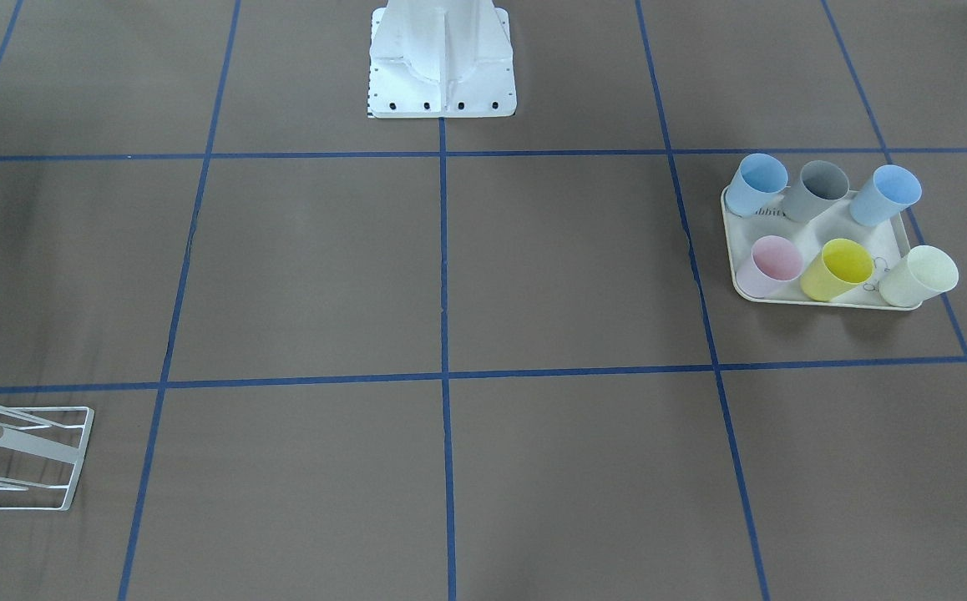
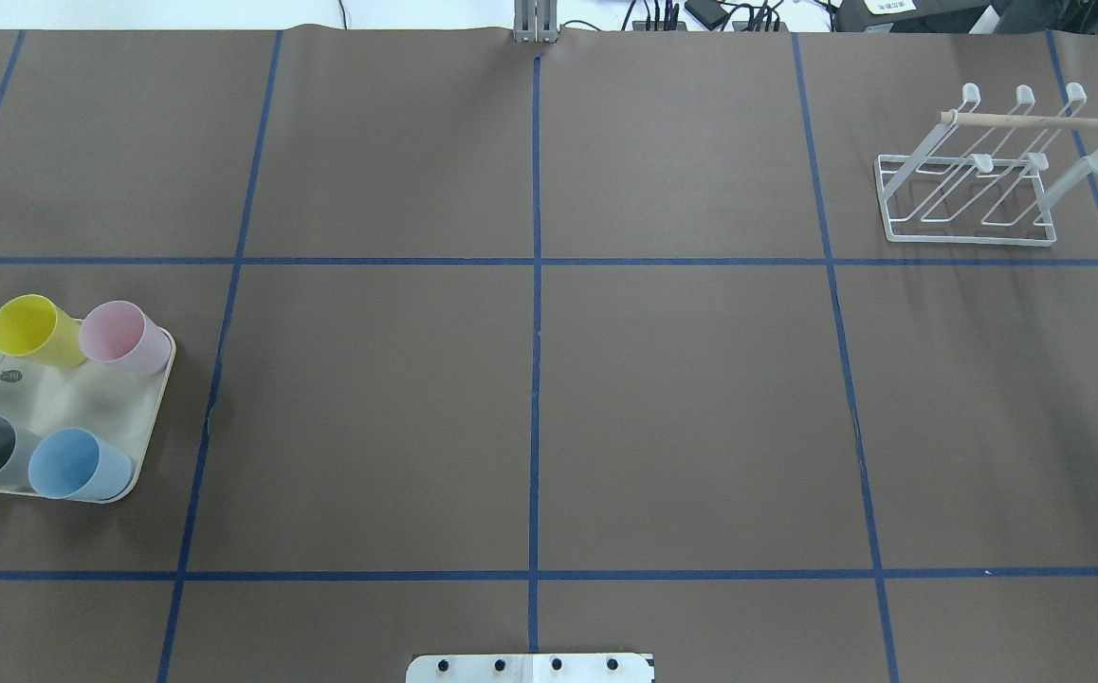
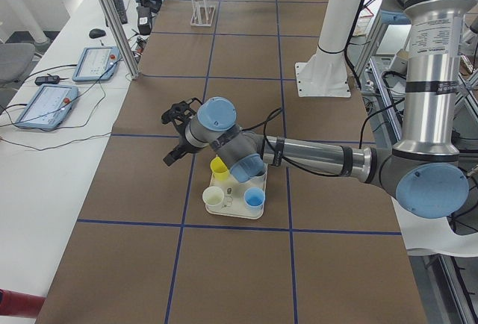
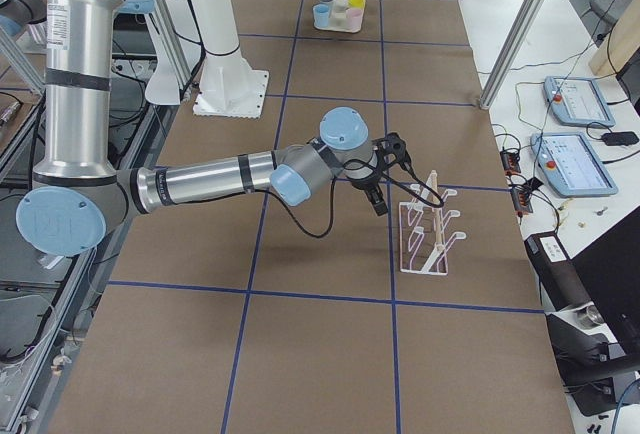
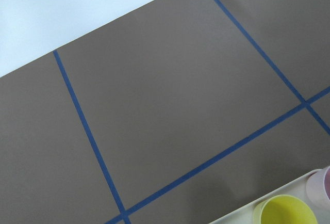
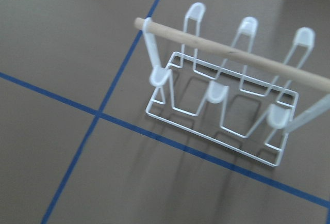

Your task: Transfer IKEA cup to right arm and place on rack

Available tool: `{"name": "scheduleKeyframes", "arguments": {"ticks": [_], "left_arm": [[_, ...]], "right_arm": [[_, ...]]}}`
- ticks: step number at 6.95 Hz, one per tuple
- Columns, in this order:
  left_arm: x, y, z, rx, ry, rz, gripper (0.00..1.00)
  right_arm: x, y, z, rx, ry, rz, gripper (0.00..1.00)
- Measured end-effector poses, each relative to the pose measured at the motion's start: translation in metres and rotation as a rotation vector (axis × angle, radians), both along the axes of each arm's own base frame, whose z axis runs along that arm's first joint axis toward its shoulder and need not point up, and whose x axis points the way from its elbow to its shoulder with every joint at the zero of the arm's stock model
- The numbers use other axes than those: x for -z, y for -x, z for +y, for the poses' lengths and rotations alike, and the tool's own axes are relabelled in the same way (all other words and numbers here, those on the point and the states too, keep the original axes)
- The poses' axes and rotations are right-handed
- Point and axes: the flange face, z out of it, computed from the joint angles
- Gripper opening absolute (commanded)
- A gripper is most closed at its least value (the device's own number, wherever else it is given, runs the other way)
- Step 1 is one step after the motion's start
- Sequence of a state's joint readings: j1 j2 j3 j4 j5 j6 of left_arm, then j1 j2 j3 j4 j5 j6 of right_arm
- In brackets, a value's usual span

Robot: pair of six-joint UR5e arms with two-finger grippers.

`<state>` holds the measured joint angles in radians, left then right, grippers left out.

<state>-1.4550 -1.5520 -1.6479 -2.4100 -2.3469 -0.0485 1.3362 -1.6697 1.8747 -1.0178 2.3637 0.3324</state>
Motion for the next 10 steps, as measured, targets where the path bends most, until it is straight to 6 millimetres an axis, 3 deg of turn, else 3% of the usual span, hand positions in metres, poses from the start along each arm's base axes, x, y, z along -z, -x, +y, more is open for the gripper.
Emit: {"name": "scheduleKeyframes", "arguments": {"ticks": [2, 4, 6, 8, 9, 10], "left_arm": [[-0.060, -0.023, -0.001, 0.005, 0.017, -0.016, 1.00], [-0.098, -0.058, 0.011, 0.015, 0.060, -0.012, 1.00], [-0.136, -0.077, 0.025, 0.015, 0.063, -0.032, 1.00], [-0.158, -0.088, 0.046, -0.017, 0.065, -0.038, 0.97], [-0.166, -0.091, 0.060, -0.033, 0.062, -0.038, 0.69], [-0.171, -0.091, 0.069, -0.041, 0.059, -0.037, 0.33]], "right_arm": [[0.044, 0.053, 0.018, 0.019, 0.014, -0.081, 1.00], [0.091, 0.087, 0.037, 0.016, 0.050, -0.152, 1.00], [0.107, 0.107, 0.045, 0.002, 0.057, -0.162, 1.00], [0.109, 0.110, 0.046, -0.003, 0.057, -0.161, 1.00], [0.109, 0.110, 0.045, -0.003, 0.056, -0.161, 1.00], [0.109, 0.111, 0.045, -0.003, 0.056, -0.161, 1.00]]}}
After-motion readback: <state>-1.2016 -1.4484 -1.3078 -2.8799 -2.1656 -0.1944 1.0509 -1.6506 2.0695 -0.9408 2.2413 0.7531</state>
